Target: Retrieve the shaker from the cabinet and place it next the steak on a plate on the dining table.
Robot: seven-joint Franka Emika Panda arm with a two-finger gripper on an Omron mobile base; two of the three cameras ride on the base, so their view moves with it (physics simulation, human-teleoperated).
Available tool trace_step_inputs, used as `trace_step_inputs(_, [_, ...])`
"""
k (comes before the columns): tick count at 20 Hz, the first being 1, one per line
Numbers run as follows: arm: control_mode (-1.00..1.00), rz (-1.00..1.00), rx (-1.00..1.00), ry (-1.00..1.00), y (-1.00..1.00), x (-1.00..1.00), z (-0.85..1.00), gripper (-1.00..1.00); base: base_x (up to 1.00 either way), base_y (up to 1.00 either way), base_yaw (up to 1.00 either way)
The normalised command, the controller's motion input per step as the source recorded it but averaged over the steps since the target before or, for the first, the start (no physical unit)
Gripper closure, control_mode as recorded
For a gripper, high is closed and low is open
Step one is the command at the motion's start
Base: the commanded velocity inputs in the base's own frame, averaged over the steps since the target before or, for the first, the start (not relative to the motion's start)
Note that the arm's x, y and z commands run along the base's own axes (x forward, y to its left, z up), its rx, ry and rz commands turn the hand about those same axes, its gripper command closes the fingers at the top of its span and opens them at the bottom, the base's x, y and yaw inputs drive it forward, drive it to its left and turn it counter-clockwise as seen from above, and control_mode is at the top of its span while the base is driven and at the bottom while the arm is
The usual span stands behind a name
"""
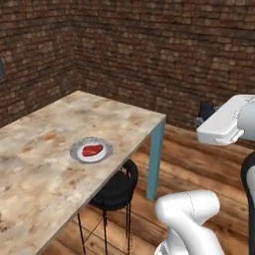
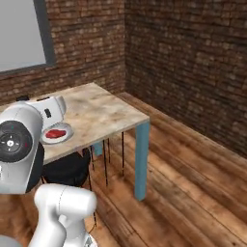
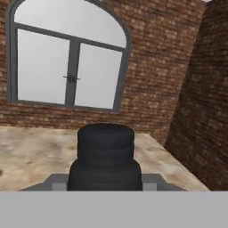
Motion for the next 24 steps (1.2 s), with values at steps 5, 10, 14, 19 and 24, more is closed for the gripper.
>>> trace_step_inputs(5, [1.0, 0.0, 0.0, 0.0, 0.0, 0.0, 0.0, 1.0, 0.87, -0.31, 0.7])
trace_step_inputs(10, [1.0, 0.0, 0.0, 0.0, 0.0, 0.0, 0.0, 1.0, 0.88, -0.2, 0.74])
trace_step_inputs(14, [1.0, 0.0, 0.0, 0.0, 0.0, 0.0, 0.0, 1.0, 0.89, -0.15, 0.76])
trace_step_inputs(19, [1.0, 0.0, 0.0, 0.0, 0.0, 0.0, 0.0, 1.0, 0.98, -0.19, 0.72])
trace_step_inputs(24, [1.0, 0.0, 0.0, 0.0, 0.0, 0.0, 0.0, 1.0, 0.57, -0.05, 0.28])
